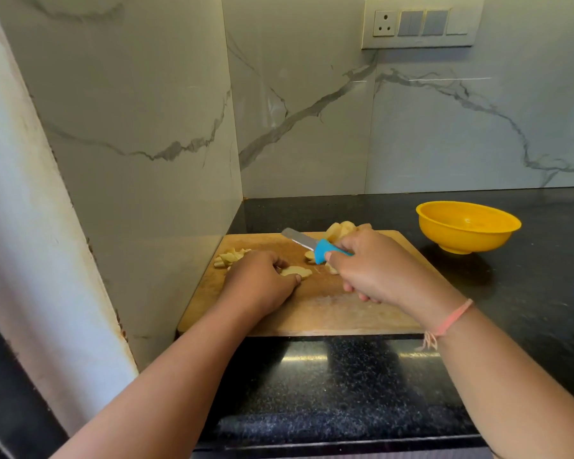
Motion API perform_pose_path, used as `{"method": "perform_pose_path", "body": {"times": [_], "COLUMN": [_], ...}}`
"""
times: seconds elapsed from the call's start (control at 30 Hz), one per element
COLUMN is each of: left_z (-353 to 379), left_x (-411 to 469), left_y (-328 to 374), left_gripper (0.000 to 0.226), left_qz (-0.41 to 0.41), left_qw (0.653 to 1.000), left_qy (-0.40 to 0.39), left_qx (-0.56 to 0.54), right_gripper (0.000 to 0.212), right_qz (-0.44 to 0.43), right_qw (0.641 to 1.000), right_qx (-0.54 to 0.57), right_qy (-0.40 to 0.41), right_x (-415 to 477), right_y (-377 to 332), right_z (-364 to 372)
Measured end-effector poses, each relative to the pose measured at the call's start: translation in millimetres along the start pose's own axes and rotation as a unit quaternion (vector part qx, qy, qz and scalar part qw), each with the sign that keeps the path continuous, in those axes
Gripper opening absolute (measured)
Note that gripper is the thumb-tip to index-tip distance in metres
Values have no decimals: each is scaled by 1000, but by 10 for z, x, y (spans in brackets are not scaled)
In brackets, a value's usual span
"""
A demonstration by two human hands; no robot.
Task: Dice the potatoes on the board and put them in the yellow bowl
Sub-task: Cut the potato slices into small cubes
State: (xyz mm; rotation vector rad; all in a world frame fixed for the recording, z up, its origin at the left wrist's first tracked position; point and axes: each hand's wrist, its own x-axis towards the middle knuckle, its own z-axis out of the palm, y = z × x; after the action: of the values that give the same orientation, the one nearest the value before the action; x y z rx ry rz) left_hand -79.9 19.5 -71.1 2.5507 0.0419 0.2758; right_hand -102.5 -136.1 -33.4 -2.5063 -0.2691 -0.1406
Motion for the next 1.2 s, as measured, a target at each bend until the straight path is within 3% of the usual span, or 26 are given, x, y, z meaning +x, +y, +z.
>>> {"method": "perform_pose_path", "body": {"times": [0.3, 0.4, 0.5, 0.57, 0.83, 1.0, 1.2], "left_z": [-49, -95, -111, -106, -113, -111, -108], "left_x": [-21, -23, -22, -26, -28, -22, -28], "left_y": [-24, -45, -56, -59, -49, -44, -32], "left_gripper": [45, 43, 37, 34, 32, 32, 32], "left_qz": [1, -7, -9, -13, -10, -11, -7], "left_qw": [1000, 998, 997, 997, 996, 996, 997], "left_qy": [-7, -15, -9, -6, -10, -7, -9], "left_qx": [-28, -56, -74, -79, -86, -83, -75], "right_gripper": [30, 28, 26, 29, 11, 24, 26], "right_qz": [10, 16, 58, 83, 146, 179, 179], "right_qw": [995, 996, 978, 961, 942, 904, 903], "right_qx": [-80, 0, 197, 265, 299, 385, 388], "right_qy": [65, 83, 38, 5, -38, -51, -54], "right_x": [-426, -325, -102, 51, 388, 415, 468], "right_y": [46, 51, 7, -45, -67, 40, 48], "right_z": [67, 138, 160, 150, 198, 243, 271]}}
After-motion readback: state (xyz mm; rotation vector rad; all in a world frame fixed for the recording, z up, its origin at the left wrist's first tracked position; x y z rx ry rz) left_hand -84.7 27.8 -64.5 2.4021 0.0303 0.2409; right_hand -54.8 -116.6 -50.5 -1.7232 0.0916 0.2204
